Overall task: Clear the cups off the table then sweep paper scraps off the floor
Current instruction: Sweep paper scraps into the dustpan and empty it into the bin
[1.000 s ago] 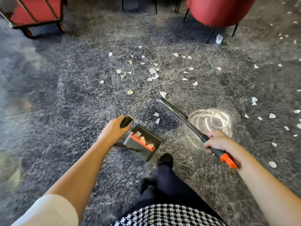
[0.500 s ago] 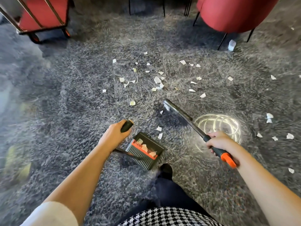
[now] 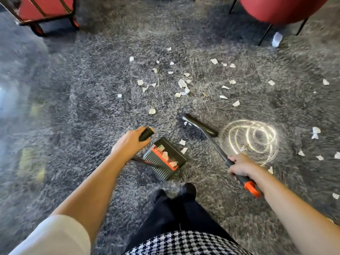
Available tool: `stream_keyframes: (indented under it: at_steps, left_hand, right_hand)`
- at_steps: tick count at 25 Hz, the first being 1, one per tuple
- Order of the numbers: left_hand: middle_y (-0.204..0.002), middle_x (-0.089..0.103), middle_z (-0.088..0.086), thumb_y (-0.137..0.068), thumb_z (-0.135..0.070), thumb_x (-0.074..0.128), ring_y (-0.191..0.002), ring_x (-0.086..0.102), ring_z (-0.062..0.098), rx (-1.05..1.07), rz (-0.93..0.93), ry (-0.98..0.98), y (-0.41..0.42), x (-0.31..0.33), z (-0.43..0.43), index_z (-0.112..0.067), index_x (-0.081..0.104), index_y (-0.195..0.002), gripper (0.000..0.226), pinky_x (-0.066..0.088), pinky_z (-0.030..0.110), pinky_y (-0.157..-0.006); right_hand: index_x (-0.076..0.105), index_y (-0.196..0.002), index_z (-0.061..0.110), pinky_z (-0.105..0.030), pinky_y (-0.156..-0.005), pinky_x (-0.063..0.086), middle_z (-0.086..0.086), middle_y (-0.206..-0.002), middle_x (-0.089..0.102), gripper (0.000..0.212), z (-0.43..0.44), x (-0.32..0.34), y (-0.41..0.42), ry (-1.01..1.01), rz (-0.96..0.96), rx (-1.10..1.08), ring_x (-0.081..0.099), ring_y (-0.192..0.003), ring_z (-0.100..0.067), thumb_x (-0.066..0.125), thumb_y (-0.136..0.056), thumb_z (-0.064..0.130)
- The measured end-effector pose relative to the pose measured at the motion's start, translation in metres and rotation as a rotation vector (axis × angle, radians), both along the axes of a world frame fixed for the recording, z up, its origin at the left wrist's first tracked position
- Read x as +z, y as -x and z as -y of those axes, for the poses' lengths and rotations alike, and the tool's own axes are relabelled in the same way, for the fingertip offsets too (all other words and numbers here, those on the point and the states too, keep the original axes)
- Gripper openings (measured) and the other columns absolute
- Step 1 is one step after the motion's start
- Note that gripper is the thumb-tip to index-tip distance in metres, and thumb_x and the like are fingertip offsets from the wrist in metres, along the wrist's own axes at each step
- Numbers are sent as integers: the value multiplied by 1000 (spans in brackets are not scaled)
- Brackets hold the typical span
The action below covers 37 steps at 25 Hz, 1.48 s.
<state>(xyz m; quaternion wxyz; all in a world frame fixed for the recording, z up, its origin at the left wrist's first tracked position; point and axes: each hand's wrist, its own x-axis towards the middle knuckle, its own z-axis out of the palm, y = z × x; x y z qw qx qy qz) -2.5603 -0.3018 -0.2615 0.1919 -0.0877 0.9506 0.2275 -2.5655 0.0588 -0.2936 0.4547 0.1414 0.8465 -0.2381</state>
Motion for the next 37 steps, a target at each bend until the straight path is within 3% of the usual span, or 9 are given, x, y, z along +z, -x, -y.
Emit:
stream_keyframes:
  at_steps: [3,9,17,27,30,35,37]
  left_hand:
    - [-73,59,1,-90,-32,58,-59,57,18,-43,16,-4,9,0,5,-21,54,-112,25,40,27,-50]
    - [-83,63,5,-90,-30,57,-64,59,22,-58,22,-33,15,0,11,-25,51,-124,34,45,29,-56]
    - [-73,61,-1,-91,-31,57,-55,58,17,-81,1,-121,12,-2,16,-24,54,-114,24,44,27,-49]
    - [-76,62,1,-91,-29,58,-57,57,15,-91,9,-177,3,1,42,-21,53,-106,17,47,29,-51]
    - [-75,60,2,-91,-30,58,-60,57,16,-106,12,-190,2,2,54,-18,54,-105,19,48,31,-57]
    - [-82,62,4,-91,-26,59,-62,56,13,-178,50,-201,-3,0,60,-16,55,-113,24,47,29,-60]
    - [-83,63,5,-91,-24,58,-62,56,14,-199,57,-198,-3,-1,62,-16,56,-113,24,46,28,-58]
  right_hand:
    - [33,-146,14,-15,-36,41,-10,-117,59,77,0,5,-16,8,42,35,56,-47,-13,63,-77,-2]
    - [33,-146,18,-19,-35,42,-6,-76,61,76,29,31,-44,118,129,-54,54,-31,-9,58,-78,-5]
    - [41,-141,15,-19,-34,40,-10,-65,53,66,44,84,-66,301,234,-140,49,-34,-8,50,-82,-13]
    - [36,-144,16,-19,-33,41,-12,-66,58,72,58,98,-60,290,75,-272,50,-34,-12,52,-81,-14]
    - [48,-133,4,-18,-33,40,-9,-51,53,57,77,76,-55,240,64,-253,48,-30,-11,50,-78,-14]
    - [60,-100,2,-21,-40,45,-8,-59,56,28,108,47,-67,125,104,-139,52,-36,-13,59,-73,-6]
    - [61,-105,-2,-18,-38,43,-8,-58,56,33,117,48,-81,150,158,-152,52,-34,-12,57,-73,-7]
